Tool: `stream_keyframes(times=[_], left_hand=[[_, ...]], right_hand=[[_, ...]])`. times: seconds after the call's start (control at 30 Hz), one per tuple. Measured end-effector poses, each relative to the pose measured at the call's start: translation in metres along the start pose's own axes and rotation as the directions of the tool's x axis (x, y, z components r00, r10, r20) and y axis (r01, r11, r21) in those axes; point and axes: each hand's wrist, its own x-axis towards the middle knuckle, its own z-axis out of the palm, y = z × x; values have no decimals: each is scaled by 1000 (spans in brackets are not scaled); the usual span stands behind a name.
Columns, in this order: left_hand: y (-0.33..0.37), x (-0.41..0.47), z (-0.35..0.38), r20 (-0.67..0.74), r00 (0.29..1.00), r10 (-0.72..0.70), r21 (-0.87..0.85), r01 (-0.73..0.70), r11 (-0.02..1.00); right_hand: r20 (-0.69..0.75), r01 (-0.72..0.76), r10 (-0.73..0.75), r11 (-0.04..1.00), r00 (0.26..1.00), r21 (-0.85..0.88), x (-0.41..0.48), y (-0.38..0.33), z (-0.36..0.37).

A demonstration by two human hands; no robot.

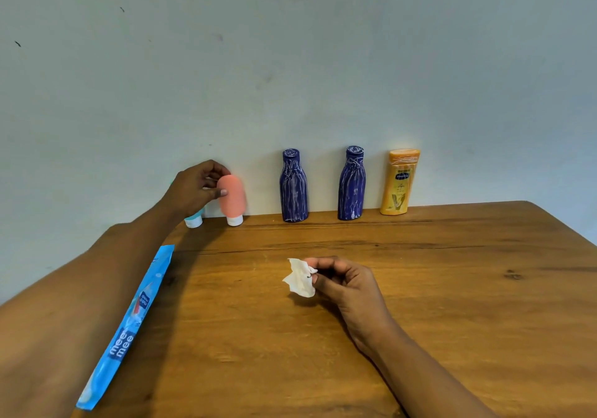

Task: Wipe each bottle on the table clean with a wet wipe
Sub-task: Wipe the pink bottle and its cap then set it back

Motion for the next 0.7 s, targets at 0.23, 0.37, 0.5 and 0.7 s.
stream_keyframes(times=[0.23, 0.37, 0.5, 0.7], left_hand=[[-5, -8, 12, -132, 991, 37, 53, -30, 998], [-8, -10, 13, -170, 985, 17, 14, -15, 1000], [-10, -10, 12, -159, 987, 28, 28, -24, 999], [-8, -11, 12, -160, 987, 16, 21, -13, 1000]], right_hand=[[-5, 0, 0, 1000, 1000, -22, 0, 1, -1], [-2, 7, -7, 1000, 1000, -5, -1, 0, 0], [1, -3, 3, 1000, 1000, 1, 1, 2, -1], [-4, 0, 0, 1000, 1000, 15, -1, 1, 0]])
